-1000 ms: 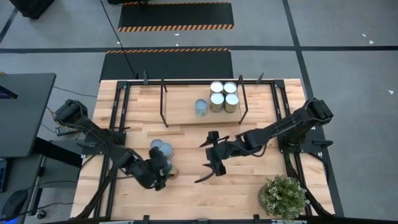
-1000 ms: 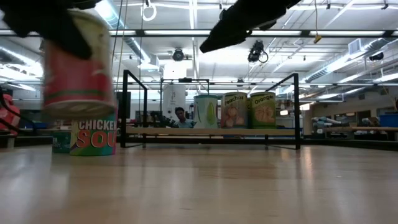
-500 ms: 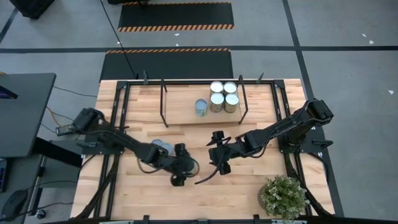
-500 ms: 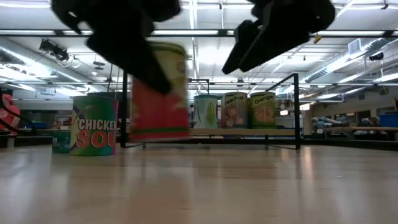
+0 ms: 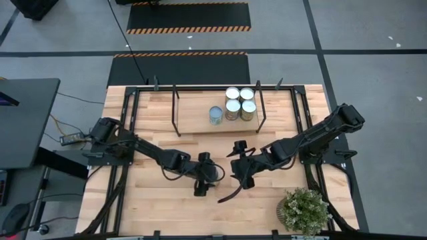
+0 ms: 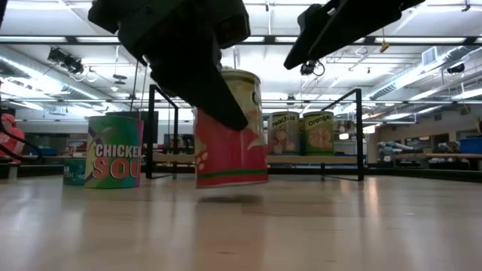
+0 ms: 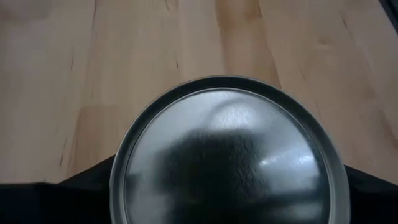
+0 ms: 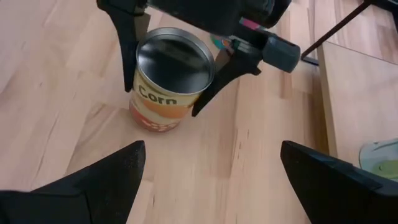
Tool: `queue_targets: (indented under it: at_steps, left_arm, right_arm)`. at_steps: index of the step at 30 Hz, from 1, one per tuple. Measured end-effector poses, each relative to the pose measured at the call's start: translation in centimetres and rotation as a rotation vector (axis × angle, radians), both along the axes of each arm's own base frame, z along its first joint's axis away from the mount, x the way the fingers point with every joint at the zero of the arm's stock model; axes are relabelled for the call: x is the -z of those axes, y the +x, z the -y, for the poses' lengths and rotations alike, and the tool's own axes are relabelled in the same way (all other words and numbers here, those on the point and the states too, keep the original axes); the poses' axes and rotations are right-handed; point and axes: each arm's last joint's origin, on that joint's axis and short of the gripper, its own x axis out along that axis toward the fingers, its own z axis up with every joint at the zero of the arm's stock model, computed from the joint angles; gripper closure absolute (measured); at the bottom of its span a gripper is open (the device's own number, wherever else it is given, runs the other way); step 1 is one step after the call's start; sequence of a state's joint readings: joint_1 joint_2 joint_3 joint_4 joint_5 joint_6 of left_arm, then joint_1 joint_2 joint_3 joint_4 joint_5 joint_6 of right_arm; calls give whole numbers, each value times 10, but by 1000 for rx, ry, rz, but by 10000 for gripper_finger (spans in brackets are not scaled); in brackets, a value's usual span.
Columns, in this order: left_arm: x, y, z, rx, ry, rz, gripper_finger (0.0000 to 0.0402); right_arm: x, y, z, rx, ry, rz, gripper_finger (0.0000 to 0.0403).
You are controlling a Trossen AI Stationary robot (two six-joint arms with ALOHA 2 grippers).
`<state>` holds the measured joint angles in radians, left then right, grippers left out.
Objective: Pick and place cans onto a shelf
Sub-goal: Put the canned corn on the shelf
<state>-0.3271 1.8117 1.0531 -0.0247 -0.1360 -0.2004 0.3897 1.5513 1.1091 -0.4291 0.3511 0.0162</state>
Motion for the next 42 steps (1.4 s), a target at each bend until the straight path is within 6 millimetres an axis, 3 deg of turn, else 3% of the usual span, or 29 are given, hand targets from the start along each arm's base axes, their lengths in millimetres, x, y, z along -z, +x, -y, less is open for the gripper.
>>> queue_targets:
  at_steps: [16,22,27,42]
  left_arm:
    - [-1,1,-2,-51,-26,4,80]
    - [-1,1,-4,-73,-28,8,12]
    - [-2,1,-5,-47,28,16,12]
    - [-39,-30,-8,-31,94,-57,5]
  right_arm:
    - [0,1,0,4,7,8,21]
    - [0,1,0,7,11,8,21]
    - [0,1,0,11,14,8,21]
    - [-3,3,-8,2,52,62,21]
